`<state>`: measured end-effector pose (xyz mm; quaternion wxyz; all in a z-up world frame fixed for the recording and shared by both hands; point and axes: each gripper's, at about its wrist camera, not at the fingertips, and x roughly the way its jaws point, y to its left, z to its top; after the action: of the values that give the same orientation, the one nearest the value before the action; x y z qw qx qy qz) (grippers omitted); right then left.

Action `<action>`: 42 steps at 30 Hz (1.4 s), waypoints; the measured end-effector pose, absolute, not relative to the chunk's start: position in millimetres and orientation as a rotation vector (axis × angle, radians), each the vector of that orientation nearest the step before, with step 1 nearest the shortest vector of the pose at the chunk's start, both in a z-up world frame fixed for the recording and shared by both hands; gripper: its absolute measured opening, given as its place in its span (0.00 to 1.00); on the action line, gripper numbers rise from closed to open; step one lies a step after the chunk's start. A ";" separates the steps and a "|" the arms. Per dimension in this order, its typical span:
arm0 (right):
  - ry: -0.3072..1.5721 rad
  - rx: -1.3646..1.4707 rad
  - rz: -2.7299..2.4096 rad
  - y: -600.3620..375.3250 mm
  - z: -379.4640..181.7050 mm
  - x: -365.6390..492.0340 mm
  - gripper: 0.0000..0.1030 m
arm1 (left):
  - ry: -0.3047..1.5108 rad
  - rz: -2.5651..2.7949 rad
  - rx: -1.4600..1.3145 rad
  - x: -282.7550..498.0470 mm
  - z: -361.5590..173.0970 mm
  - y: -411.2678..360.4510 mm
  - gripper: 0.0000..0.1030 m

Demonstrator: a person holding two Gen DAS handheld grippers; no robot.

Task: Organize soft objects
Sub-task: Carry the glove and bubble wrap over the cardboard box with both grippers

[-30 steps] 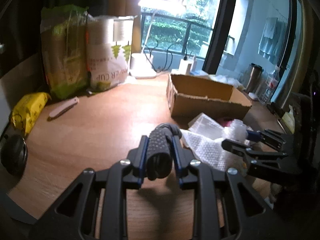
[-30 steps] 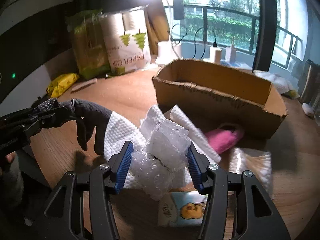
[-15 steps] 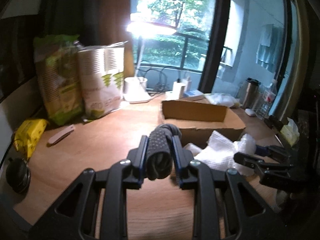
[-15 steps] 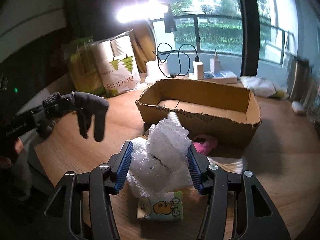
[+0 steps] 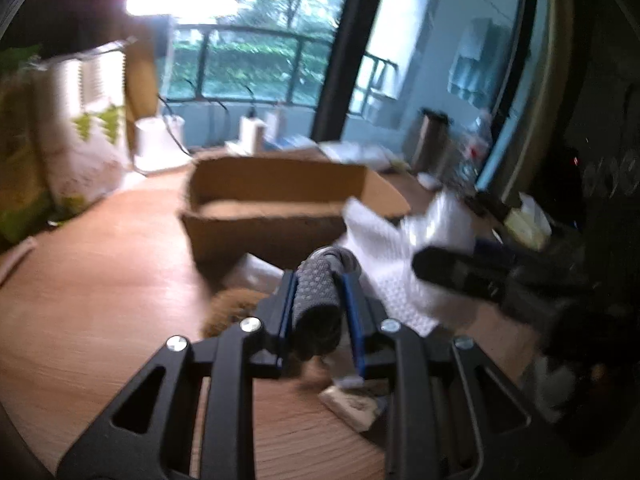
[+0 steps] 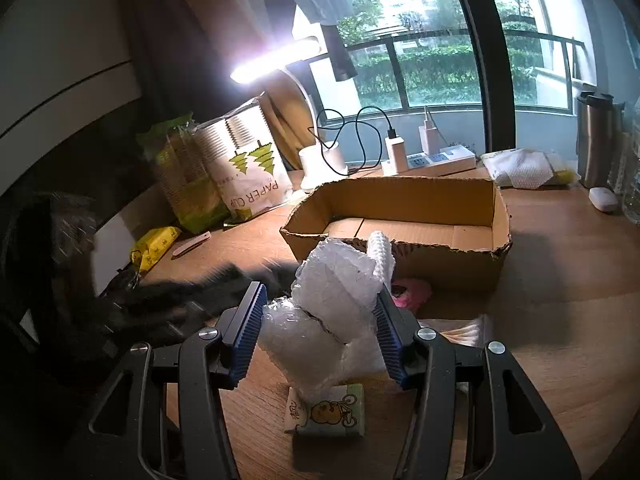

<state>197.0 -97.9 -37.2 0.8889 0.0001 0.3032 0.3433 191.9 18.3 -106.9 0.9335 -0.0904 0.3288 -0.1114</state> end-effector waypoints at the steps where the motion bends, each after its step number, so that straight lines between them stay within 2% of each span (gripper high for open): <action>1: 0.627 0.002 0.714 -99.8 -35.9 196.1 0.54 | 0.691 -0.241 -0.180 195.4 -112.6 12.7 0.24; 6: 0.586 0.006 0.716 -104.2 -24.0 193.4 0.54 | 0.705 -0.251 -0.165 198.0 -116.1 1.1 0.24; 25: 0.502 -0.013 0.621 -135.2 -6.6 224.2 0.54 | 0.484 -0.177 -0.120 197.7 -30.2 19.2 0.24; 42: 0.504 -0.054 0.557 -149.6 -14.8 287.6 0.54 | 0.454 -0.182 -0.099 254.2 -31.4 -1.8 0.24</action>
<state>287.6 -149.6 -14.8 0.9300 -0.0265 0.2461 0.2717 254.2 -1.8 -31.4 0.9690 -0.0491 0.2249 -0.0901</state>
